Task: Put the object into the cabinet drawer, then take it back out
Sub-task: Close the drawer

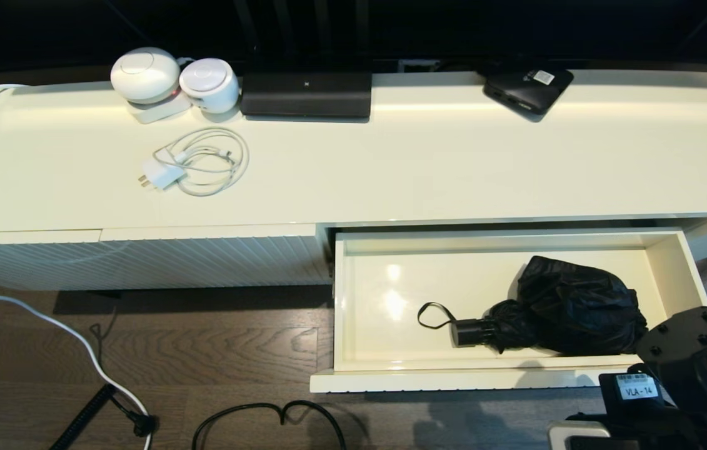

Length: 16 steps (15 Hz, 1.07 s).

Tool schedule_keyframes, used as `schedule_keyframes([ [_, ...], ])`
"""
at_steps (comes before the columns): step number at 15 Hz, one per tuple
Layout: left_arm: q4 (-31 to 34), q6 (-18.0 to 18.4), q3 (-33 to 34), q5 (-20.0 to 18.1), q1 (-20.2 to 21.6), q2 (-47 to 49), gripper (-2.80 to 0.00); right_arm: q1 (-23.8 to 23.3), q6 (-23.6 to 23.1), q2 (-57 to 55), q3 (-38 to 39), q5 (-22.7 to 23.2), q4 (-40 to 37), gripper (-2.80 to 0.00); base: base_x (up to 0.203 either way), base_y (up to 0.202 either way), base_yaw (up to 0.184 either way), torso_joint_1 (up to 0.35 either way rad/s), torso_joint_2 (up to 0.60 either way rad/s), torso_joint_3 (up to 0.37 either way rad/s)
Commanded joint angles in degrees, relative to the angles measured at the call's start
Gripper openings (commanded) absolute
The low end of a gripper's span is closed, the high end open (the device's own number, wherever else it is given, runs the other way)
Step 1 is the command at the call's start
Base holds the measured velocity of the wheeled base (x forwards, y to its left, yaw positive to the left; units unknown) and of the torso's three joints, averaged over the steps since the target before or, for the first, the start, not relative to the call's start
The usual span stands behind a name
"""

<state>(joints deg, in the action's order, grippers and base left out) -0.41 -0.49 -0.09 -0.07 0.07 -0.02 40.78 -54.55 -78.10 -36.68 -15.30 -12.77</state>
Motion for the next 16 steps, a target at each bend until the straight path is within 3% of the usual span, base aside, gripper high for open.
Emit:
schedule_keyframes([
  [1,0.0,0.0,0.0,0.0,0.0,-0.2,-2.80,-0.4,-0.4,-1.7,-0.2,-0.1,1.1,-2.80,0.000,0.000,0.000,0.000,0.00,0.000],
  [5,0.0,0.0,0.1,0.0,0.0,-0.2,-2.80,-0.4,-0.7,-2.4,-0.9,-0.1,7.2,-2.80,0.000,0.000,0.000,0.000,0.00,0.000],
  [8,0.0,0.0,0.0,0.0,0.0,-0.2,-2.80,-2.6,-5.7,-3.2,-0.6,0.0,11.5,-2.80,0.000,0.000,0.000,0.000,0.00,0.000],
  [16,0.0,0.0,0.0,0.0,0.0,-0.2,-2.80,-5.2,-9.4,-4.9,-0.7,0.4,17.9,-2.80,0.000,0.000,0.000,0.000,0.00,0.000],
])
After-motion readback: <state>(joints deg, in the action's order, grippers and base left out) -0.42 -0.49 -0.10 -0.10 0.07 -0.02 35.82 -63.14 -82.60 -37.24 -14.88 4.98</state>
